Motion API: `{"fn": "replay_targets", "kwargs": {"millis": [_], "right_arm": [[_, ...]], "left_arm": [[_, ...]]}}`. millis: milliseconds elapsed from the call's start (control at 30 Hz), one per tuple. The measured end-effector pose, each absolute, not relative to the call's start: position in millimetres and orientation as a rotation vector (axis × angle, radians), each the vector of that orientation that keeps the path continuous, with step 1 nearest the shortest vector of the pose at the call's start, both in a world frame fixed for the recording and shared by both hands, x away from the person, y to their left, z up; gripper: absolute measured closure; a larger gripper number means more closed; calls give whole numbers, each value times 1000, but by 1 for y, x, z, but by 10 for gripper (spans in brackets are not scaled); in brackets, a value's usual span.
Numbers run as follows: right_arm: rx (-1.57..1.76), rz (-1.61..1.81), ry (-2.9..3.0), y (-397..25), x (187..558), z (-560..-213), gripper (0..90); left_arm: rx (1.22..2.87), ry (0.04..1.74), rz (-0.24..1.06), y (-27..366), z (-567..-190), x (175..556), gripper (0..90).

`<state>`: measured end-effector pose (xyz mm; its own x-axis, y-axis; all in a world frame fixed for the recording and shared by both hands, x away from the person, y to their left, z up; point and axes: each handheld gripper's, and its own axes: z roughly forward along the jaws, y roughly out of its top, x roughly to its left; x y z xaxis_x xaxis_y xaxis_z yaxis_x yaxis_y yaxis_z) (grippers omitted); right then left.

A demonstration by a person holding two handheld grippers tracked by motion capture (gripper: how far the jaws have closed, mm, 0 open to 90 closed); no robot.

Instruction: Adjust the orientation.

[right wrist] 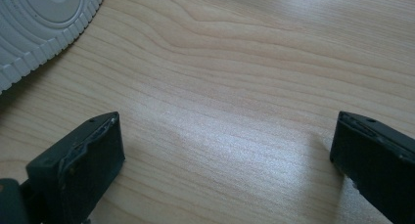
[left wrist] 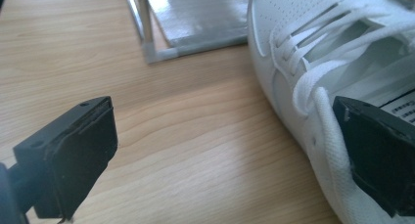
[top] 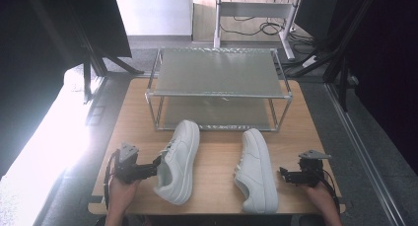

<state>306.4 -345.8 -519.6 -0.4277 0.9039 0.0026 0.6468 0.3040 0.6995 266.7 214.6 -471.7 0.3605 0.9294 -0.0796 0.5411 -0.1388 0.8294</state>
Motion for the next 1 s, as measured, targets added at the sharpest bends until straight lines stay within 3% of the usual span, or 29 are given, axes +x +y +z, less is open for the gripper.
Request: {"fn": "replay_targets", "kwargs": {"millis": [733, 1000], "right_arm": [[1385, 894, 2185, -346, 306, -520, 0], [1385, 894, 2185, -346, 306, -520, 0]], "left_arm": [[1808, 1185, 491, 158, -471, 277, 0], [1819, 1172, 506, 154, -468, 276, 0]]}}
